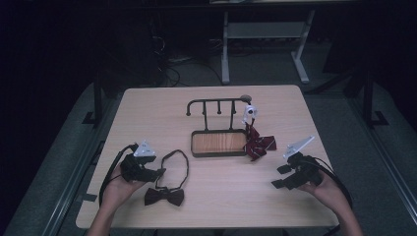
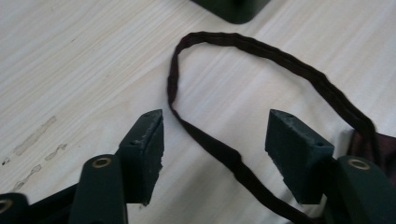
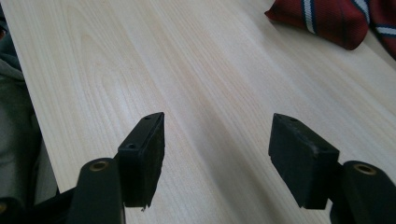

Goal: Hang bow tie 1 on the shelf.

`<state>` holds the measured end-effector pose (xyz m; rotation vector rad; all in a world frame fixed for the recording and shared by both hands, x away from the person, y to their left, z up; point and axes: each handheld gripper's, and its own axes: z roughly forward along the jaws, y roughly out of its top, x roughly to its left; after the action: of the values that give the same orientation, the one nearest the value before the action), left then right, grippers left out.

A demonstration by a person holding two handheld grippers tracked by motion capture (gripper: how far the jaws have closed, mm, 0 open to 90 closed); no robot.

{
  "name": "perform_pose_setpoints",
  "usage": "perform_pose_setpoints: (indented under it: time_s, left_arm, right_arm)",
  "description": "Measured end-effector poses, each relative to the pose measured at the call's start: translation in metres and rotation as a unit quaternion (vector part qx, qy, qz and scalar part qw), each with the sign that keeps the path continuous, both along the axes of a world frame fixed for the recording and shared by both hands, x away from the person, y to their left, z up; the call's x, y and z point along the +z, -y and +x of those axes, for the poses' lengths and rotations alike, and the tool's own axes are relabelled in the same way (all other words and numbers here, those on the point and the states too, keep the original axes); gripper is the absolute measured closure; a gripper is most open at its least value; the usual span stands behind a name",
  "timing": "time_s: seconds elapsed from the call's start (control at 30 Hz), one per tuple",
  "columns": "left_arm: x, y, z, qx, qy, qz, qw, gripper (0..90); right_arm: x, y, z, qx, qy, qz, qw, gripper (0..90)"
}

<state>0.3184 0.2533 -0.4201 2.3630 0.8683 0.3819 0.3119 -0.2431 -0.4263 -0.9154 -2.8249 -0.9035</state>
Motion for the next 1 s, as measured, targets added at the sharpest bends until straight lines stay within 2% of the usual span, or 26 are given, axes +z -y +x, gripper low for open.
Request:
perform_pose_setpoints:
  time_s: [0.1,0.13,0.2,0.27,0.53,0.57,0.6,0.67,0.73,0.9,0.93,1.0]
  left_arm:
    - [0.001,0.000,0.009,-0.002,-0.017,-0.001,0.9998,43.6]
    - [0.001,0.001,0.012,0.001,-0.030,-0.002,0.9995,45.4]
    - [0.000,0.004,0.018,0.002,-0.039,0.021,0.9990,47.0]
    - [0.001,0.007,0.023,0.002,-0.047,0.023,0.9986,50.4]
    - [0.005,0.017,0.042,-0.003,-0.060,0.063,0.9962,59.2]
    - [0.005,0.017,0.044,-0.005,-0.058,0.065,0.9962,60.0]
    - [0.005,0.018,0.047,-0.005,-0.063,0.060,0.9962,60.6]
    - [0.003,0.019,0.052,-0.004,-0.073,0.072,0.9948,63.6]
    - [0.000,0.019,0.058,0.002,-0.085,0.068,0.9940,66.0]
    - [-0.008,0.021,0.067,0.008,-0.097,0.086,0.9916,66.8]
    - [-0.010,0.022,0.067,0.012,-0.098,0.081,0.9917,66.9]
    - [-0.011,0.022,0.069,0.010,-0.103,0.087,0.9909,69.0]
  right_arm:
    - [0.001,0.002,0.000,0.000,0.004,0.004,1.0000,35.7]
    - [0.001,0.003,0.000,0.001,0.007,0.003,1.0000,35.7]
    - [0.001,0.004,0.000,0.001,0.006,0.006,1.0000,35.7]
    - [0.002,0.004,0.000,0.001,0.005,0.009,0.9999,35.7]
    - [0.004,0.003,-0.002,0.000,0.003,0.013,0.9999,35.7]
    - [0.004,0.003,-0.001,0.002,0.006,0.012,0.9999,35.7]
    - [0.005,0.003,-0.001,0.002,0.006,0.012,0.9999,35.7]
    - [0.005,0.002,-0.001,0.003,0.006,0.013,0.9999,35.6]
    - [0.005,0.002,-0.001,0.005,0.009,0.014,0.9999,35.6]
    - [0.006,0.002,-0.002,0.005,0.011,0.016,0.9998,35.3]
    - [0.006,0.002,-0.002,0.004,0.011,0.015,0.9998,35.1]
    - [0.005,0.002,-0.002,0.004,0.011,0.015,0.9998,35.1]
